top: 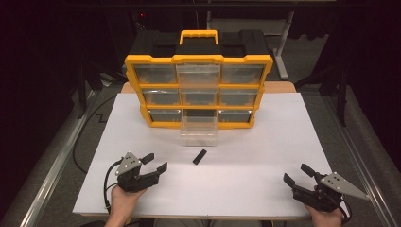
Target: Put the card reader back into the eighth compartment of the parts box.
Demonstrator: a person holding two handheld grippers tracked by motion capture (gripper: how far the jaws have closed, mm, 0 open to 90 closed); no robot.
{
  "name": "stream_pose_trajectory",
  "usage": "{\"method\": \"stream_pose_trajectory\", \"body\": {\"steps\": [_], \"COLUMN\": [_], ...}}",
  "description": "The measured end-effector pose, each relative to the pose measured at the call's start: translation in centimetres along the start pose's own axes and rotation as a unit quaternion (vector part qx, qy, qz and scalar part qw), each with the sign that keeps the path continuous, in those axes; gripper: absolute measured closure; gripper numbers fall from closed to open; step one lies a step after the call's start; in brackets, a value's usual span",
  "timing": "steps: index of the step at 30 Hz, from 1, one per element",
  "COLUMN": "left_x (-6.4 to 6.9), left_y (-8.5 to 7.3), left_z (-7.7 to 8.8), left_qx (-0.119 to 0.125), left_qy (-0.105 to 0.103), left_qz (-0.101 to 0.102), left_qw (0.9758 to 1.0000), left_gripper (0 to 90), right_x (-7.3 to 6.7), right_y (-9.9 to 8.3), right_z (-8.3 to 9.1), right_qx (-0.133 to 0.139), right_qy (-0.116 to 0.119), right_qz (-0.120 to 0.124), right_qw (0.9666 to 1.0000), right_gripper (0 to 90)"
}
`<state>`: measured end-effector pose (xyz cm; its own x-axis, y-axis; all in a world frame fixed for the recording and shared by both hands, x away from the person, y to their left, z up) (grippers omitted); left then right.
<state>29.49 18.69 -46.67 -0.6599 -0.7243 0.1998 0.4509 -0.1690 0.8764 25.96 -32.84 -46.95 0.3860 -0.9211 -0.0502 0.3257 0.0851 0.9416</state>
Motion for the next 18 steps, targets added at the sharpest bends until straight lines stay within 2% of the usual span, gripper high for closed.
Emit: {"method": "stream_pose_trajectory", "body": {"steps": [18], "left_x": [1.1], "left_y": [1.3], "left_z": [-2.3], "left_qx": [-0.008], "left_qy": [-0.024], "left_qz": [-0.008], "left_qw": [0.9996], "left_gripper": [36.1], "right_x": [0.0], "right_y": [0.0], "right_z": [0.0], "right_qx": [0.000], "right_qy": [0.001], "right_qz": [-0.002], "right_qw": [1.0000], "right_gripper": [22.6]}}
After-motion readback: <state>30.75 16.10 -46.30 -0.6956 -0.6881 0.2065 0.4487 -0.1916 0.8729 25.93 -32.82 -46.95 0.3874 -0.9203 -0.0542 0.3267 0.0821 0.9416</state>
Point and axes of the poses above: each handheld gripper's, and its own axes: z roughly backward along the jaws, y roughly out of its top, x roughly to its right, the point moved 2 cm from there along -z, roughly forward along the jaws, and after that the axes turned 5 degrees about -y, right-handed, at the moved point
